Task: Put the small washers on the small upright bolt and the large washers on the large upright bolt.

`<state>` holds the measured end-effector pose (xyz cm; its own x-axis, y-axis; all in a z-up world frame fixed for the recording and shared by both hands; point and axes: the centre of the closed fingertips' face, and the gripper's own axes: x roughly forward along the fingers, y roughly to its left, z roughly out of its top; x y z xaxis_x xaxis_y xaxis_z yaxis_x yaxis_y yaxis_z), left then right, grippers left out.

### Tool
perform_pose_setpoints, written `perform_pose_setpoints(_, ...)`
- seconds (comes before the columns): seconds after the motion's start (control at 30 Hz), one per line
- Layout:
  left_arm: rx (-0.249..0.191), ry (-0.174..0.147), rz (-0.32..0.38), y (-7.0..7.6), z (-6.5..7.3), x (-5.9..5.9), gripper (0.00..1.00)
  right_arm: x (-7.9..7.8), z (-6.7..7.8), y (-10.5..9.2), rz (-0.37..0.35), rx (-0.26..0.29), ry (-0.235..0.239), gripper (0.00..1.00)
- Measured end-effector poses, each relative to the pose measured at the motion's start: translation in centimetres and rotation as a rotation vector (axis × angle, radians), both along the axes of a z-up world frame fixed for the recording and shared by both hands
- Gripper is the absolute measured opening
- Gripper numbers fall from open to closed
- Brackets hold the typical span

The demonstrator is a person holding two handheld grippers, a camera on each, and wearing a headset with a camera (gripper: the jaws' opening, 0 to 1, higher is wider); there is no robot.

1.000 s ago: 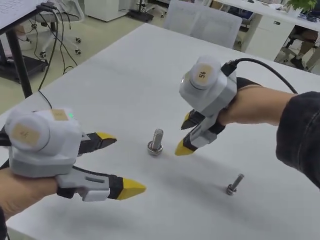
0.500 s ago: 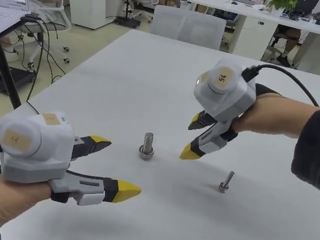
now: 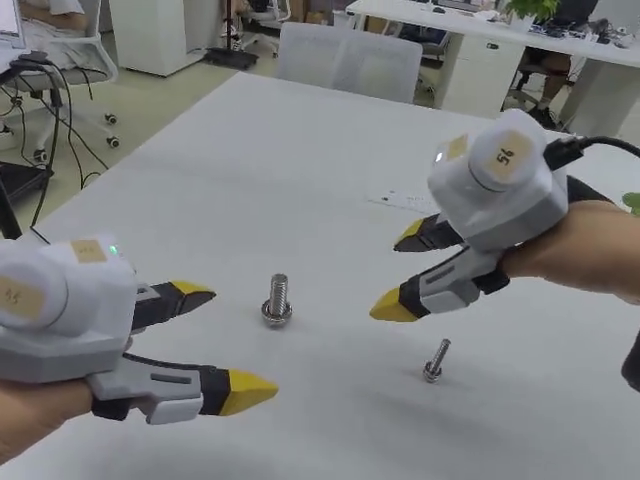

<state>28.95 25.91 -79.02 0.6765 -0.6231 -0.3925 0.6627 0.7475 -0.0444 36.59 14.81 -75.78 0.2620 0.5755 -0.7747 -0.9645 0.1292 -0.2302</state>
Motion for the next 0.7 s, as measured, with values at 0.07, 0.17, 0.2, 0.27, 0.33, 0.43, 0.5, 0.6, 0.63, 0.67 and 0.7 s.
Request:
perform_pose_setpoints(0.07,0.001,-0.001,-0.003,-0.1,0.1,-0.1,0.76,-0.4,0.5,-0.5,-0.016,0.029,-0.003,0.55)
perform_pose_setpoints(0.17,0.004,-0.002,-0.010,-0.4,0.2,-0.1,0.76,-0.9,0.8,-1.6,-0.037,0.053,-0.012,0.55)
perform_pose_setpoints(0.2,0.004,-0.003,-0.012,-0.5,0.3,-0.2,0.76,-1.0,0.9,-1.9,-0.043,0.058,-0.016,0.55)
perform_pose_setpoints(0.27,0.005,-0.004,-0.016,-0.7,0.3,-0.2,0.76,-1.3,0.9,-2.6,-0.058,0.068,-0.018,0.56)
perform_pose_setpoints(0.33,0.006,-0.005,-0.022,-1.0,0.4,-0.3,0.76,-1.6,0.9,-3.3,-0.080,0.080,-0.019,0.57)
perform_pose_setpoints(0.43,0.008,-0.005,-0.030,-1.2,0.4,-0.6,0.76,-2.3,0.9,-4.4,-0.106,0.101,-0.024,0.58)
perform_pose_setpoints(0.5,0.009,-0.003,-0.032,-1.2,0.4,-0.8,0.76,-2.9,0.7,-5.0,-0.123,0.119,-0.016,0.59)
perform_pose_setpoints(0.6,0.008,-0.001,-0.032,-1.1,0.4,-1.1,0.76,-3.9,0.1,-6.0,-0.137,0.138,-0.013,0.60)
perform_pose_setpoints(0.63,0.010,0.000,-0.033,-1.1,0.3,-1.2,0.76,-4.2,-0.1,-6.2,-0.141,0.148,-0.008,0.60)
perform_pose_setpoints(0.67,0.010,0.001,-0.033,-1.1,0.3,-1.3,0.76,-4.5,-0.3,-6.4,-0.148,0.163,0.002,0.61)
perform_pose_setpoints(0.7,0.010,0.003,-0.035,-1.1,0.3,-1.4,0.76,-4.9,-0.5,-6.6,-0.164,0.188,0.018,0.61)
